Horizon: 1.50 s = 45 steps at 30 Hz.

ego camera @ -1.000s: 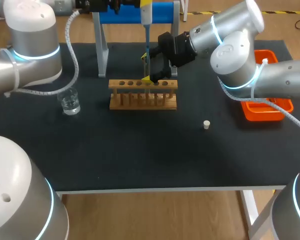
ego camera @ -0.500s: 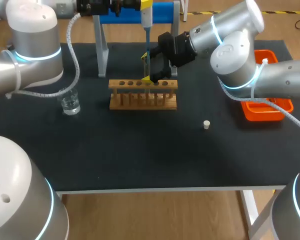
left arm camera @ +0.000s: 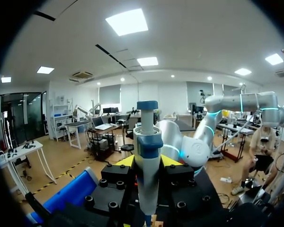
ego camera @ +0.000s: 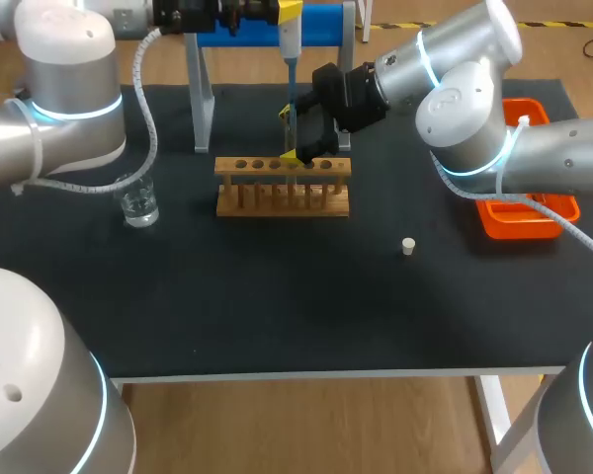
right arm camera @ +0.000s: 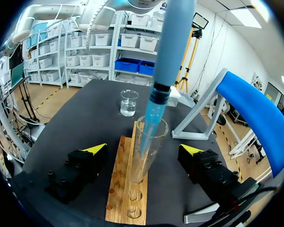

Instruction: Invert the test tube, pick up the pipette, mount the tip to pipette, aspirate from beaker and dispense into the tube, eject the tip, return the pipette, and cap with the stopper.

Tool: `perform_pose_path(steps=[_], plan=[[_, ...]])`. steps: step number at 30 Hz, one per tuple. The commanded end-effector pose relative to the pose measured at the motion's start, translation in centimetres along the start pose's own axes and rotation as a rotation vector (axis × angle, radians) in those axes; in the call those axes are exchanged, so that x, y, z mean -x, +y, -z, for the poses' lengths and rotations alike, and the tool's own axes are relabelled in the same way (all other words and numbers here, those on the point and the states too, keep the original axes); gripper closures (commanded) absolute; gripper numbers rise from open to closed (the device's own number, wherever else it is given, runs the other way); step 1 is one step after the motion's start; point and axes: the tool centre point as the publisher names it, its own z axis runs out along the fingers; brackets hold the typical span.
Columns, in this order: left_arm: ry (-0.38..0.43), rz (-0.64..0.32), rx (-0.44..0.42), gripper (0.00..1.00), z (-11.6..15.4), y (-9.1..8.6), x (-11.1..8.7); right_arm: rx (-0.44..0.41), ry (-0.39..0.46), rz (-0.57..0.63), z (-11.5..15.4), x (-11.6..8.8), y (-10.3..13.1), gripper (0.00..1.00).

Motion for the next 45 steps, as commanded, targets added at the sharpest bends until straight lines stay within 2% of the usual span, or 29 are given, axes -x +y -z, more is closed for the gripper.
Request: perform_pose_path(steps=[1, 45], plan=[[0.004, 0.002, 0.002, 1.0, -0.2, 0.2, 0.3, -0.001, 0.002, 0.0, 0.1, 0.0, 0.0, 0.0], [-0.003, 0.043, 0.002, 1.0, -0.4, 2.5, 0.6, -0.001, 0.002, 0.0, 0.1, 0.0, 0.0, 0.0]])
